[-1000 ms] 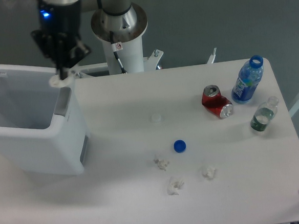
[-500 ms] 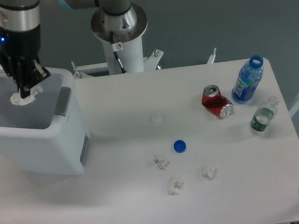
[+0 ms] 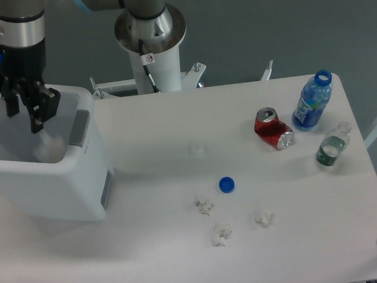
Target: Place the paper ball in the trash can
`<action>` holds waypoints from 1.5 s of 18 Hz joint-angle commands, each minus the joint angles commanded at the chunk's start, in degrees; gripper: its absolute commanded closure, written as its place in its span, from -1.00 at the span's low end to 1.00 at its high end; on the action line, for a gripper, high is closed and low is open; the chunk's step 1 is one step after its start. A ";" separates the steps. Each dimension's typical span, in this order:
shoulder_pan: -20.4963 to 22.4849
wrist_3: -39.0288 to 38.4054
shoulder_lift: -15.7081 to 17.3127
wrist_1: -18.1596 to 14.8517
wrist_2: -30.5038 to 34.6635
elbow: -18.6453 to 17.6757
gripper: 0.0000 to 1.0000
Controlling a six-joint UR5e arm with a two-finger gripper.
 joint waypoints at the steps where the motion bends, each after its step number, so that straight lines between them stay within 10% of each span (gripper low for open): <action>1: 0.00 -0.18 0.00 0.00 0.00 0.00 -1.00; 16: 23.89 -2.40 -2.01 1.40 -6.07 1.05 -1.00; 27: 29.96 23.34 -15.98 1.32 16.61 0.44 -1.00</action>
